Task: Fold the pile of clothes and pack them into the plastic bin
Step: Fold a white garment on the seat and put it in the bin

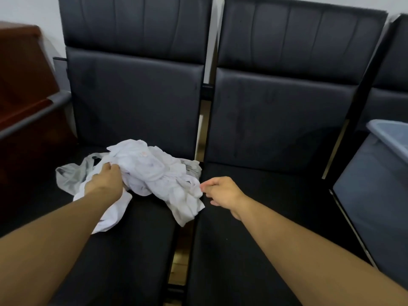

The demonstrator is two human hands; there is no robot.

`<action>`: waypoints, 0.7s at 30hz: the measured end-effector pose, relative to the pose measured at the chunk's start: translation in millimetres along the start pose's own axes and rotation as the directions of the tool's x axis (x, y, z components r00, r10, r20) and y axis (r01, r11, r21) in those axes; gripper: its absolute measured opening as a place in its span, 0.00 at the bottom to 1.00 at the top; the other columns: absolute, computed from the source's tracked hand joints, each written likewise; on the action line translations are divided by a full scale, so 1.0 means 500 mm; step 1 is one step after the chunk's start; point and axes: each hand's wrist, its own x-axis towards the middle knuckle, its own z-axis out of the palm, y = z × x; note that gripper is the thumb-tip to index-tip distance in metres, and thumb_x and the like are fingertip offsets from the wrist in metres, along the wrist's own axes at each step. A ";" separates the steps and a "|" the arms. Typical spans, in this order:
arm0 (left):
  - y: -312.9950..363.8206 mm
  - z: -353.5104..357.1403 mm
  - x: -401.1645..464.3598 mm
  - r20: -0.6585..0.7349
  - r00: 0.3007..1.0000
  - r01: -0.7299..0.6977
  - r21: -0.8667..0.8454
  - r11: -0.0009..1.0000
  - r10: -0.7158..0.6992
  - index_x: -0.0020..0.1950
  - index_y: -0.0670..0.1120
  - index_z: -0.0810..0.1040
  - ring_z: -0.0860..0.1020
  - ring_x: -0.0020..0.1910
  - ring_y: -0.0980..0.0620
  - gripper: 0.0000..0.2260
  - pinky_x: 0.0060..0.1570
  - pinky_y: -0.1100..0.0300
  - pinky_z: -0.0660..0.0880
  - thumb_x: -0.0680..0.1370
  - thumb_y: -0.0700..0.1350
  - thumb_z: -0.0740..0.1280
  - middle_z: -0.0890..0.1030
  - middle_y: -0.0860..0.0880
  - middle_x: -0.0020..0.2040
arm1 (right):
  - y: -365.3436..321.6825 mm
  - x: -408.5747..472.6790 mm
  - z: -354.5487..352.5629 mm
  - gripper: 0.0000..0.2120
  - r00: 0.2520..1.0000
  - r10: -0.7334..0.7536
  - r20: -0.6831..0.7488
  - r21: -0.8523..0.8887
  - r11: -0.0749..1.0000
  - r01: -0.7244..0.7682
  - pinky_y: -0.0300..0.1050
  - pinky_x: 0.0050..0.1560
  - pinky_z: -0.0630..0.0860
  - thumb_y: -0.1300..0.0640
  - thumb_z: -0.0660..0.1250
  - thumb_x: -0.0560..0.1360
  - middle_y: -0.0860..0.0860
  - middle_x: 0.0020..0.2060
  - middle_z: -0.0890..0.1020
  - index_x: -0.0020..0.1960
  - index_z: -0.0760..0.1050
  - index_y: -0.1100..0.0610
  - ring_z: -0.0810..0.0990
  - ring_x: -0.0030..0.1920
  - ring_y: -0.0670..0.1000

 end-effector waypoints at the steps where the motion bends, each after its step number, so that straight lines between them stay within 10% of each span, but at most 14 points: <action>1: -0.002 -0.014 -0.010 -0.051 0.999 0.001 -0.011 1.000 -0.001 0.67 0.42 0.70 0.76 0.61 0.38 0.15 0.55 0.45 0.75 0.80 0.38 0.59 0.71 0.44 0.66 | -0.006 -0.004 0.007 0.07 1.000 0.006 0.014 -0.001 1.000 -0.006 0.51 0.63 0.79 0.56 0.67 0.80 0.51 0.55 0.83 0.55 0.83 0.54 0.81 0.59 0.52; 4: -0.011 -0.070 -0.053 -0.268 0.962 0.034 -0.085 0.996 -0.055 0.62 0.43 0.74 0.80 0.51 0.37 0.12 0.41 0.48 0.72 0.80 0.36 0.59 0.79 0.41 0.55 | -0.025 -0.023 0.026 0.07 0.999 0.003 0.044 -0.015 1.000 -0.003 0.53 0.63 0.79 0.57 0.67 0.80 0.53 0.56 0.84 0.54 0.84 0.54 0.82 0.59 0.54; 11: -0.017 -0.318 -0.162 -0.557 0.652 -0.158 -0.764 0.626 -0.515 0.64 0.47 0.72 0.77 0.62 0.42 0.12 0.60 0.51 0.72 0.82 0.37 0.60 0.78 0.43 0.62 | -0.105 -0.095 0.016 0.09 0.994 -0.068 0.089 0.045 0.997 0.065 0.42 0.48 0.82 0.58 0.65 0.81 0.51 0.51 0.85 0.59 0.81 0.56 0.84 0.49 0.49; 15: 0.013 -0.480 -0.222 -0.640 0.487 -0.346 -0.766 0.541 -0.595 0.65 0.48 0.73 0.78 0.59 0.51 0.12 0.53 0.67 0.66 0.84 0.43 0.56 0.80 0.50 0.60 | -0.178 -0.154 0.004 0.08 0.984 -0.159 0.082 0.103 0.983 0.150 0.46 0.52 0.83 0.58 0.66 0.81 0.54 0.50 0.86 0.57 0.81 0.58 0.86 0.49 0.53; 21: 0.108 -0.656 -0.301 -0.738 0.467 -0.596 -0.670 0.443 -0.487 0.67 0.48 0.74 0.77 0.60 0.56 0.16 0.56 0.76 0.65 0.83 0.42 0.53 0.79 0.54 0.62 | -0.330 -0.265 -0.035 0.10 0.913 -0.402 0.075 0.295 0.883 0.365 0.47 0.56 0.82 0.56 0.68 0.81 0.53 0.52 0.87 0.61 0.80 0.58 0.86 0.53 0.52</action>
